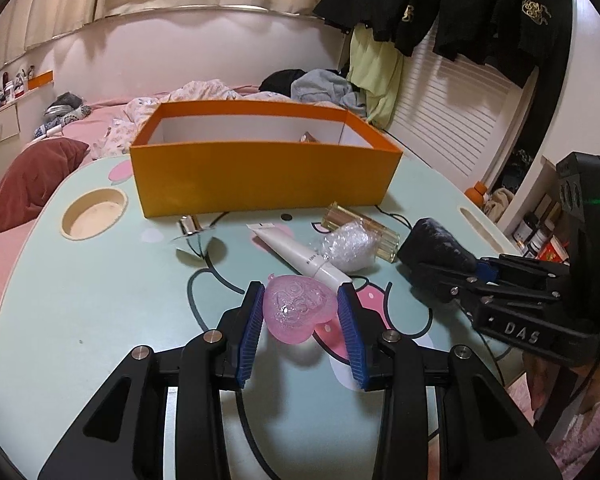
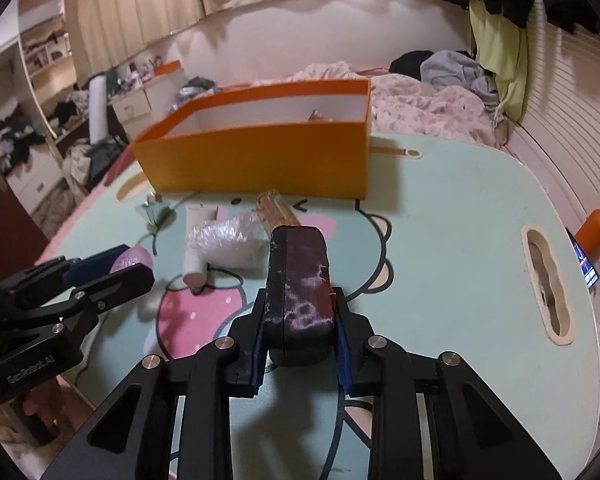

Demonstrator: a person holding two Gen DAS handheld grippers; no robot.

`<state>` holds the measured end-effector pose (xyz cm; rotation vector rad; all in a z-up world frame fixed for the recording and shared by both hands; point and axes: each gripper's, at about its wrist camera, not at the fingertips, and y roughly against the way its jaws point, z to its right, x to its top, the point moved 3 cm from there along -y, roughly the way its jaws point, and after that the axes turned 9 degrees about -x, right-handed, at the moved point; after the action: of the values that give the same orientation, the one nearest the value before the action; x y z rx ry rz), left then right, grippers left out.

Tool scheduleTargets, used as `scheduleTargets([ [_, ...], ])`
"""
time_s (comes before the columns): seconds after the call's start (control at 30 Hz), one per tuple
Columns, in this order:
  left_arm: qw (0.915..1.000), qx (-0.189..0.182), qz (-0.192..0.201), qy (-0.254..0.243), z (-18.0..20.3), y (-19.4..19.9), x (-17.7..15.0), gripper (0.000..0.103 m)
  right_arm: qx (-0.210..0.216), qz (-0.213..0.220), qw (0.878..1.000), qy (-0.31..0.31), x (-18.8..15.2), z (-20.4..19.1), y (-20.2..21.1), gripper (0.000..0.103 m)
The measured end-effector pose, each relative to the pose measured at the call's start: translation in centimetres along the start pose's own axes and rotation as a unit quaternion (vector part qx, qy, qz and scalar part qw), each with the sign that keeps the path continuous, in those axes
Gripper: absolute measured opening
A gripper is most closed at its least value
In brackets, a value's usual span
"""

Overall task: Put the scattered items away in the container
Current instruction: 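Grasp the pink heart item with the left tool while the right tool grasps the black case, then carry the pink heart and black case into the orange box and open both tools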

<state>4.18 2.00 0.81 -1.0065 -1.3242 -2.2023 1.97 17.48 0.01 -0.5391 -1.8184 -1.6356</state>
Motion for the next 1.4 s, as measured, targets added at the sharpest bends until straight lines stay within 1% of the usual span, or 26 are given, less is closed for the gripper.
scheduleTargets([
  [0.13,0.9999,0.000,0.014,0.000,-0.3,1.1,0.8,0.039,0.020,0.015,1.000,-0.014,0.7,0.6,1.2,0.027],
  [0.27,0.9994,0.007,0.034,-0.005,-0.8,2.4,2.4,0.039,0.017,0.033,0.999,-0.018,2.0,0.9,1.9,0.027],
  [0.4,0.9975,0.017,0.066,-0.016,-1.6,3.6,4.8,0.039,0.038,0.050,0.998,-0.030,4.2,1.0,2.3,0.027],
  [0.5,0.9958,0.027,0.083,-0.029,-2.7,3.9,7.4,0.039,0.030,0.071,0.996,-0.033,6.4,1.0,2.4,0.027],
  [0.57,0.9953,0.019,0.091,-0.027,-2.7,3.5,9.4,0.039,0.032,0.077,0.996,-0.043,7.9,1.1,1.9,0.027],
  [0.63,0.9942,0.000,0.106,-0.017,-2.7,3.0,11.8,0.039,0.038,0.067,0.995,-0.061,9.9,1.5,0.7,0.027],
  [0.67,0.9941,-0.009,0.107,-0.014,-2.6,2.5,12.9,0.039,0.038,0.062,0.995,-0.068,10.8,1.7,0.2,0.027],
  [0.7,0.9945,-0.013,0.104,-0.009,-2.6,1.8,13.9,0.039,0.038,0.060,0.995,-0.072,11.7,1.7,-0.4,0.027],
  [0.77,0.9959,-0.009,0.090,0.004,-2.8,0.1,15.9,0.039,0.035,0.056,0.995,-0.072,13.6,1.4,-1.8,0.027],
  [0.87,0.9971,0.002,0.072,0.024,-4.3,-2.6,17.6,0.039,0.039,0.039,0.996,-0.072,15.6,0.9,-3.8,0.027],
  [0.93,0.9967,-0.005,0.067,0.046,-5.7,-4.4,17.8,0.039,0.048,0.023,0.995,-0.080,16.3,0.6,-5.4,0.027],
  [1.03,0.9904,-0.052,0.066,0.110,-8.4,-6.8,17.2,0.039,0.061,0.013,0.995,-0.084,16.3,0.1,-7.1,0.027],
  [1.1,0.9873,-0.050,0.049,0.143,-10.1,-8.3,16.5,0.039,0.061,0.018,0.995,-0.078,16.1,-0.1,-7.6,0.027],
  [1.17,0.9879,-0.041,0.047,0.142,-10.8,-8.8,15.9,0.039,0.074,0.021,0.994,-0.078,15.9,-0.1,-7.9,0.027],
  [1.23,0.9894,-0.030,0.055,0.131,-10.7,-8.4,15.6,0.039,0.082,0.011,0.993,-0.083,15.8,0.0,-8.3,0.027],
  [1.4,0.9893,-0.031,0.060,0.129,-10.6,-8.3,15.4,0.039,0.086,0.016,0.992,-0.088,15.5,0.2,-8.7,0.027],
])
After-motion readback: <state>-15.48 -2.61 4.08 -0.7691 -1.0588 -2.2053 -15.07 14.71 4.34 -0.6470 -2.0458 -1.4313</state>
